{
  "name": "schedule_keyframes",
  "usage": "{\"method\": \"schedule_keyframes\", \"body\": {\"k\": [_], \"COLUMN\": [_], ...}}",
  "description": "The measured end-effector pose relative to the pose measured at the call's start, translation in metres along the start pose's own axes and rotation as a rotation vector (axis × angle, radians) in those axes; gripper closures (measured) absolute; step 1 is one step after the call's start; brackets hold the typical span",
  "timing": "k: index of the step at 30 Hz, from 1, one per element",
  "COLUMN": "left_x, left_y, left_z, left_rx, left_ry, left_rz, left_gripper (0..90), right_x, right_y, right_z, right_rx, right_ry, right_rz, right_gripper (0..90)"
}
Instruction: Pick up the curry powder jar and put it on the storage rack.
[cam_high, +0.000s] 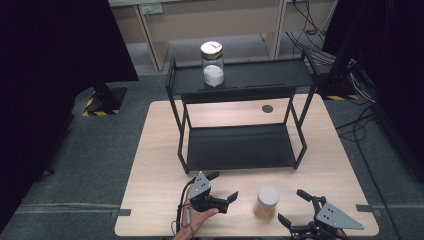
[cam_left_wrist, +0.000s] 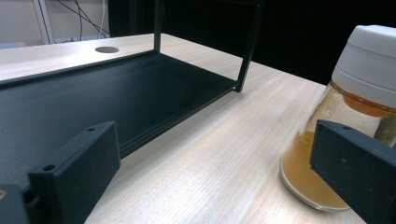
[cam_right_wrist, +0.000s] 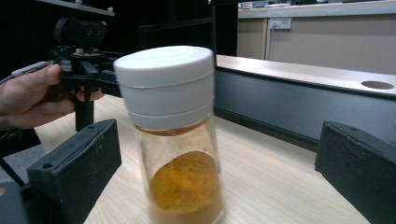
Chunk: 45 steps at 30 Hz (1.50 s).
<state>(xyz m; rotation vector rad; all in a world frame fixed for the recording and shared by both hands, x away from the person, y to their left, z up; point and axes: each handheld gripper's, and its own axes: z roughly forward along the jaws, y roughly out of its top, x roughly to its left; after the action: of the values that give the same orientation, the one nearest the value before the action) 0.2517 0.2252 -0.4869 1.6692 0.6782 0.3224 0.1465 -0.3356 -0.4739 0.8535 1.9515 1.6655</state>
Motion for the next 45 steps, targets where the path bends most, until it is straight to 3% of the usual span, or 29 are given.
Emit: {"method": "schedule_keyframes", "body": {"k": [21, 26, 32, 45], "left_x": [0.002, 0.001, 0.001, 0.001], "left_y": [-0.002, -0.002, -0.002, -0.003], "left_z": [0.001, 0.002, 0.001, 0.000], "left_rx": [0.009, 0.015, 0.012, 0.013], "left_ry": [-0.005, -0.007, 0.000, 0.000], "left_rz": [-0.016, -0.020, -0.021, -0.029], "left_gripper": [1.2, 1.3, 1.3, 1.4], "right_x": [0.013, 0.009, 0.010, 0.010], "right_y": [0.009, 0.008, 0.009, 0.012], "right_z": [0.027, 0.033, 0.041, 0.052], "right_rx": [0.047, 0.043, 0.047, 0.061], "right_ry": [0.041, 0.043, 0.057, 0.060], "right_rz": [-0.076, -0.062, -0.077, -0.093], "right_gripper": [1.4, 5.4, 9.9, 29.0]}}
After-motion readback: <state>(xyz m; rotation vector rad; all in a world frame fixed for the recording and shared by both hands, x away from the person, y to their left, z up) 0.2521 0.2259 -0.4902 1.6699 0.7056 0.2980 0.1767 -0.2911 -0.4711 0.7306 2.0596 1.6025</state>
